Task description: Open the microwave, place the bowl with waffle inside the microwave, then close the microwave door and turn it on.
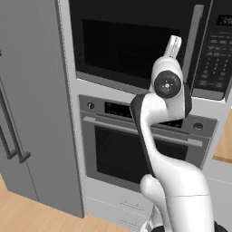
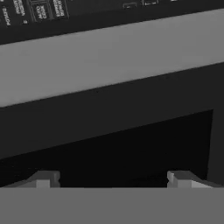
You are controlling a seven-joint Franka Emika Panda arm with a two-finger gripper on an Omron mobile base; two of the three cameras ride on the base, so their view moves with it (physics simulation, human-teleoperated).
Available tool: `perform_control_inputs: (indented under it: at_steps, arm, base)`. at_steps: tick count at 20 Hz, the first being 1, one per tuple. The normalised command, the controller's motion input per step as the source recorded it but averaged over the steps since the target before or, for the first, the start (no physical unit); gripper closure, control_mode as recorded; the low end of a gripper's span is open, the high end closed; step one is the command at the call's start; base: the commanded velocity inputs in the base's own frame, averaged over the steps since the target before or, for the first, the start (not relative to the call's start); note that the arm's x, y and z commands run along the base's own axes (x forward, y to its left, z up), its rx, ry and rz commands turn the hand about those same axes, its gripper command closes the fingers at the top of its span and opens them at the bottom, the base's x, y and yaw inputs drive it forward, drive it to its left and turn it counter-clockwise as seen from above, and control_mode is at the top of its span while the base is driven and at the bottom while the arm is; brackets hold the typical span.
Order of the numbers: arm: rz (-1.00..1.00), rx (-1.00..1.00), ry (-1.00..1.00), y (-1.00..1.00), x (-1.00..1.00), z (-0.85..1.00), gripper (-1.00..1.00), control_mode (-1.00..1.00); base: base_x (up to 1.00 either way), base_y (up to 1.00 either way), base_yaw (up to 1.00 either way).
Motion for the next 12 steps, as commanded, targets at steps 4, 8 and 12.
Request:
perform_control_inputs:
  at_steps: [4,8,12]
  arm:
    - [0.00,0.04,0.02,-0.37,0.98,-0.02,-1.00,-1.00]
    - [0.01,0.02,0.00,-0.29,0.81,-0.02,-1.00,-1.00]
    - [0.02,0.03,0.02,-0.30,0.85,-0.08,-1.00,-1.00]
  base:
    - [0.00,0.00,0.00]
    - [0.00,0.00,0.00]
    - [0.00,0.00,0.00]
